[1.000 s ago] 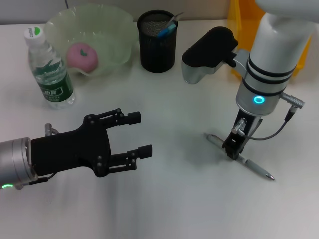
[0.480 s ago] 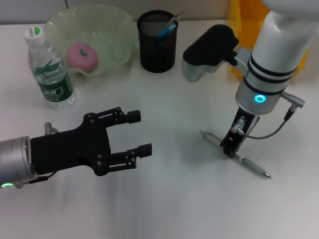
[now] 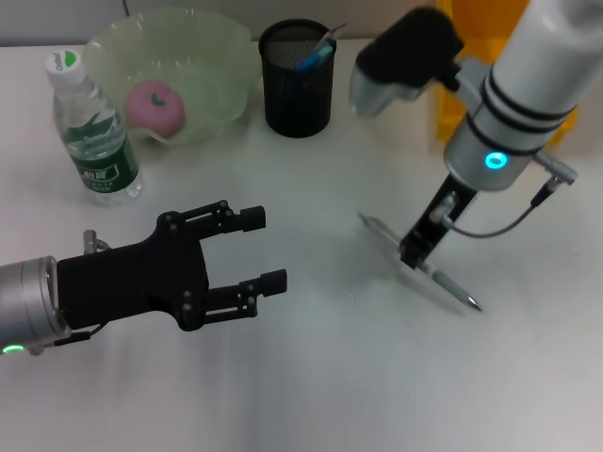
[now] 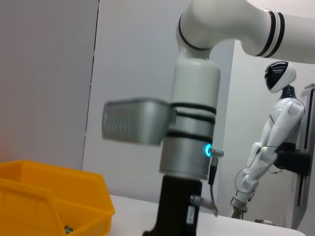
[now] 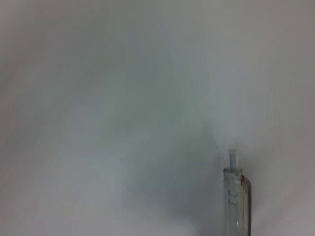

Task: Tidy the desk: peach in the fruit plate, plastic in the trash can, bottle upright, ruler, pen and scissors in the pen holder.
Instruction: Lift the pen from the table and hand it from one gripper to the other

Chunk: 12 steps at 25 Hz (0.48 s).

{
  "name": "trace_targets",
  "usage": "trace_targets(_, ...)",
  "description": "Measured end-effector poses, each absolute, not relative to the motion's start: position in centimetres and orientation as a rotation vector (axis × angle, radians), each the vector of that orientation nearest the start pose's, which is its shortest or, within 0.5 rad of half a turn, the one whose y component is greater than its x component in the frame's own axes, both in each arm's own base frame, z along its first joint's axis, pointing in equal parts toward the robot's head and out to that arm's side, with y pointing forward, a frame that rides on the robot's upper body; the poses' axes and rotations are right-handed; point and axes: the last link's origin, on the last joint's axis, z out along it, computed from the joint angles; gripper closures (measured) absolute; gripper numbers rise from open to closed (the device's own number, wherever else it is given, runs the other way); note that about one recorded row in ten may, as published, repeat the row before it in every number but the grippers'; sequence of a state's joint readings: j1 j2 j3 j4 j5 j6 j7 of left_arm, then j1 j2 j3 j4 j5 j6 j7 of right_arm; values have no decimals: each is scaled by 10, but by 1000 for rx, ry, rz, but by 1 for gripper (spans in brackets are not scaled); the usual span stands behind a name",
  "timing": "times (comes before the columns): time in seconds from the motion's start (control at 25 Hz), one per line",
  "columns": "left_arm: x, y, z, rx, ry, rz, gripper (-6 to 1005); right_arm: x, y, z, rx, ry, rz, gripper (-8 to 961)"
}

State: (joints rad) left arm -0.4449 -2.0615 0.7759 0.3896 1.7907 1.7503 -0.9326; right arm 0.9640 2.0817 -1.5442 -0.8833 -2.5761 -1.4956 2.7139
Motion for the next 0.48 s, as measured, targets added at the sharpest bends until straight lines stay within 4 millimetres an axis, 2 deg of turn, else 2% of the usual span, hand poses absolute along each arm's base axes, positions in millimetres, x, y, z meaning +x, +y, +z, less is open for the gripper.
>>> trace_targets(0.28, -265, 268, -25, -2734, -301, -1078, 243, 141, 385, -41, -2665, 959, -574, 842)
trace_targets(0.48, -263, 271, -23, -2691, -311, -1110, 244, 141, 387, -31, -2733, 920, -331, 842)
